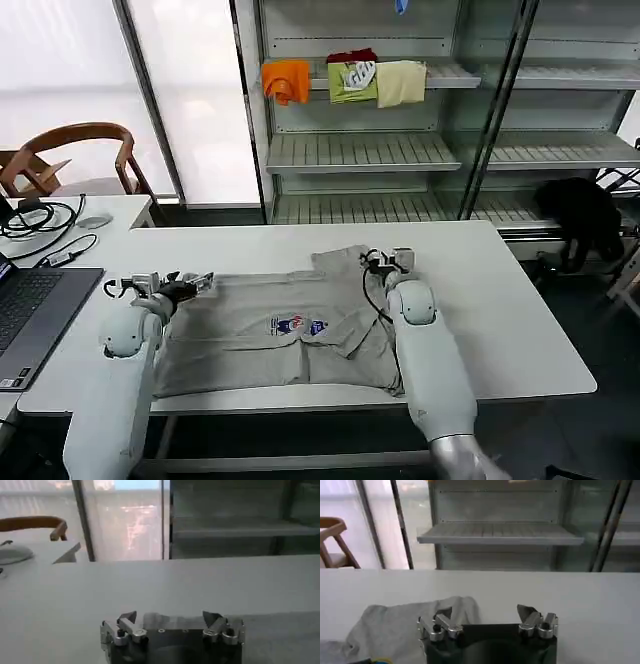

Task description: Fold and organize the clothes.

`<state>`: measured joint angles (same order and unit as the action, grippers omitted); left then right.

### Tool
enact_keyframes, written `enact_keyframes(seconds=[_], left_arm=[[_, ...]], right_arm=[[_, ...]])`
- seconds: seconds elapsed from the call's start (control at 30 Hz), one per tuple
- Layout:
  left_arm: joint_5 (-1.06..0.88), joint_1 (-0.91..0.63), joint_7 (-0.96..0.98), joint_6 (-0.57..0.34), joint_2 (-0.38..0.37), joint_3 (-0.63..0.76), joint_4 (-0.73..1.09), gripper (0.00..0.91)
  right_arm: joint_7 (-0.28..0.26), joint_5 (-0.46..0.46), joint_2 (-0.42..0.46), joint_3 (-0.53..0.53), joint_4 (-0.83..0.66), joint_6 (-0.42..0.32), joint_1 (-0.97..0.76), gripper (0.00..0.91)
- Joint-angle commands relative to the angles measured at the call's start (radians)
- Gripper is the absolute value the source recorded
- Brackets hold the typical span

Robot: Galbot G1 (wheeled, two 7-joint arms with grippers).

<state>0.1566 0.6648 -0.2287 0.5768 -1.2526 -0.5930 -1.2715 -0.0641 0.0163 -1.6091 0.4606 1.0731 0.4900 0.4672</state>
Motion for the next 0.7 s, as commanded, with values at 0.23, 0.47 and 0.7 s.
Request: enact_keyframes(seconds=[0.23,0.47,0.7], left_arm=[[0.011,-0.029,-0.017,0.000,0.001,0.002,0.092,0.544],[0.049,-0.013,-0.030,0.000,-0.001,-0.003,0.076,0.010],[0.105,0.003,-0.031,0.000,0.000,-0.005,0.033,0.010]], right_arm=[[-0.027,-0.018,-0.049,-0.032,-0.094,-0.007,-0.012,0.000],[-0.054,-0.030,-0.049,-0.057,-0.027,-0.007,0.031,0.000],[-0.058,0.024,-0.049,-0.070,0.066,-0.071,0.063,0.000]])
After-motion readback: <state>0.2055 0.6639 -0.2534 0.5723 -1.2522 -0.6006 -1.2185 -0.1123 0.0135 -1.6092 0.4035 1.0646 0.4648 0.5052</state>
